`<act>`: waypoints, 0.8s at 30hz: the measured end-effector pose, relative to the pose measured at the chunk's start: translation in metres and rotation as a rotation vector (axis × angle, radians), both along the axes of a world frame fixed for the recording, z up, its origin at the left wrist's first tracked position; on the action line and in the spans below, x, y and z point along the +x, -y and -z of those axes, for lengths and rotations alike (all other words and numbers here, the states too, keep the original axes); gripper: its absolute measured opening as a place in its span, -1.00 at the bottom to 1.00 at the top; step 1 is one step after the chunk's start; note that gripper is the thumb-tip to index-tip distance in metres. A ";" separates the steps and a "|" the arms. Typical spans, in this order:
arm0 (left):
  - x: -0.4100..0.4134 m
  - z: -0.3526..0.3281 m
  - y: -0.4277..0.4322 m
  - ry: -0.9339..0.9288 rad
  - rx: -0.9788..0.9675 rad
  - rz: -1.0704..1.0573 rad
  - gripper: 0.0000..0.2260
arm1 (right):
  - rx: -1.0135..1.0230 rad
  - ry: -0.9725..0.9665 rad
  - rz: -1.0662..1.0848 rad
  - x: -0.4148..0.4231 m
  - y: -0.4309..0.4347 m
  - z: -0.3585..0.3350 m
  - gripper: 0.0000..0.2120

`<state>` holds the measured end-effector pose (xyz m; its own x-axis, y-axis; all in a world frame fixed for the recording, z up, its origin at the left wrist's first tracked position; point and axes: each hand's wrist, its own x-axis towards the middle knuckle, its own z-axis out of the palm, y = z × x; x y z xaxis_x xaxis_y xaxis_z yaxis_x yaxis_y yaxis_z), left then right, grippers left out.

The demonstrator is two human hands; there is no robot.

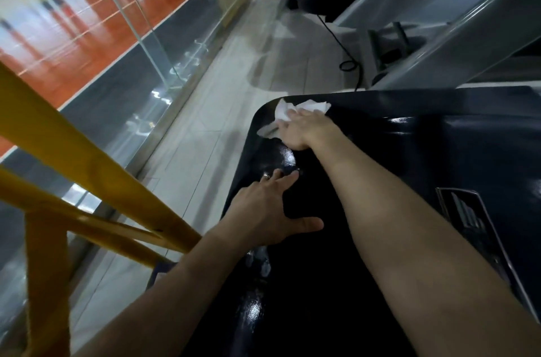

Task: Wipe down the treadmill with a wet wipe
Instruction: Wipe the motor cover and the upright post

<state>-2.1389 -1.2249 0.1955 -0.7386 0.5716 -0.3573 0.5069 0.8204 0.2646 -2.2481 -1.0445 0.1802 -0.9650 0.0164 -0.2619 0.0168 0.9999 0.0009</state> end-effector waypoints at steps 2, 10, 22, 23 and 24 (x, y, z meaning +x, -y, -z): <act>-0.001 0.002 0.000 -0.011 0.006 0.013 0.01 | -0.020 0.035 -0.226 0.002 0.025 -0.003 -0.37; 0.000 -0.002 -0.002 -0.009 -0.030 0.024 0.01 | 0.154 -0.090 0.289 0.006 -0.099 0.012 -0.45; -0.009 -0.014 -0.018 -0.054 -0.183 0.053 0.08 | -0.090 -0.233 0.220 0.064 -0.099 0.016 -0.49; -0.011 -0.015 -0.019 -0.057 -0.211 0.064 0.10 | -0.156 -0.245 0.077 0.069 -0.080 0.019 -0.56; -0.014 -0.018 -0.020 -0.053 -0.238 0.077 0.11 | -0.207 -0.270 0.006 0.072 -0.080 0.028 -0.60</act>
